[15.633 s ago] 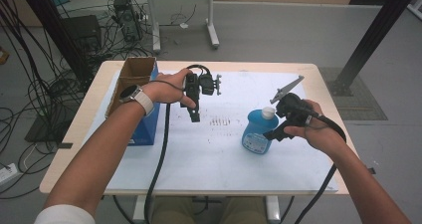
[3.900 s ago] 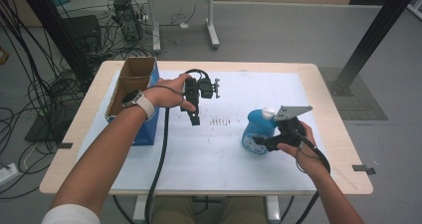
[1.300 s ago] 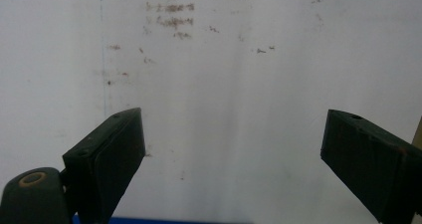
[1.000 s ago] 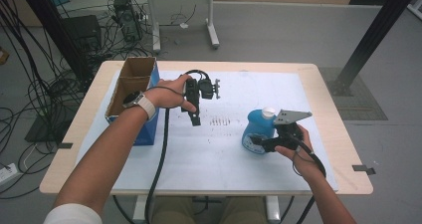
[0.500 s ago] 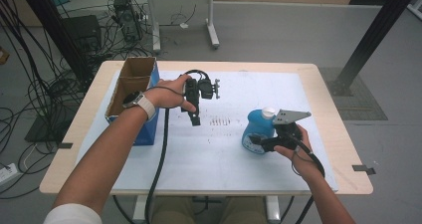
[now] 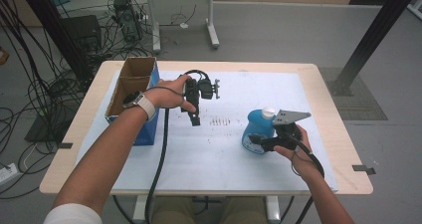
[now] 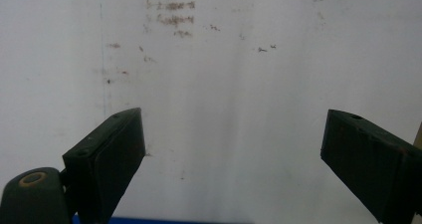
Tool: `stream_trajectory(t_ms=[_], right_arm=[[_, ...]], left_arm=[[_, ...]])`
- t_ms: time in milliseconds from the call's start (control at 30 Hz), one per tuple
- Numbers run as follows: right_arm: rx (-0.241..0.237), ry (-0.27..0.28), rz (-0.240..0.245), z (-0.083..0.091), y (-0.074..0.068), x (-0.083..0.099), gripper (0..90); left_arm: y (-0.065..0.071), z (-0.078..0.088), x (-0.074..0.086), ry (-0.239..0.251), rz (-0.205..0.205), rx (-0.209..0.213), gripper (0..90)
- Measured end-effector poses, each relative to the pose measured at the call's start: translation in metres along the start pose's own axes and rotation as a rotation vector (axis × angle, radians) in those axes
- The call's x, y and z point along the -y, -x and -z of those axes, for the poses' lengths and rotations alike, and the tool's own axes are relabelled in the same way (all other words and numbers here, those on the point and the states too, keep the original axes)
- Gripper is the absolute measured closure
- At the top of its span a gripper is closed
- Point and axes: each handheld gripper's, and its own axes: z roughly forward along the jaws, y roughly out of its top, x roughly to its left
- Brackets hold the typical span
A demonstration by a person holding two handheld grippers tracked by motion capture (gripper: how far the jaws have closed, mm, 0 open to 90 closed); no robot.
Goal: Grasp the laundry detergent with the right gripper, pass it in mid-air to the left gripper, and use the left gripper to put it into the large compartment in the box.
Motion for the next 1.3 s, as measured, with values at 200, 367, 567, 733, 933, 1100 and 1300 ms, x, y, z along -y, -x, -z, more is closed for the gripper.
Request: stream_trajectory(t_ms=[200,367,567,733,933,1100,1300], right_arm=[[0.000,0.005,0.001,-0.0004,0.0003,-0.0006,30.9],[-0.001,0.005,-0.001,-0.0013,0.0004,0.0002,31.2],[0.001,0.009,-0.004,-0.0015,0.0008,0.0005,31.7],[-0.004,0.016,-0.007,-0.0018,0.0010,0.0011,33.3],[-0.005,0.025,-0.012,-0.0021,0.0012,0.0020,34.2],[-0.010,0.030,-0.013,-0.0024,0.0012,0.0021,35.4],[-0.014,0.036,-0.016,-0.0027,0.0013,0.0024,37.2]], left_arm=[[-0.0001,-0.0005,-0.0001,0.002,0.002,0.001,10.7],[-0.0006,-0.0004,-0.0002,0.000,0.001,0.002,10.6],[-0.0007,-0.0009,-0.0004,0.000,-0.002,0.003,10.6],[-0.0003,-0.0009,0.0001,0.000,0.003,0.002,10.6],[-0.0003,-0.0011,0.0004,0.000,0.005,0.003,10.6],[-0.0003,-0.0016,0.0001,0.001,0.004,0.004,10.6],[-0.0006,-0.0016,0.0006,0.002,0.004,0.002,10.6]])
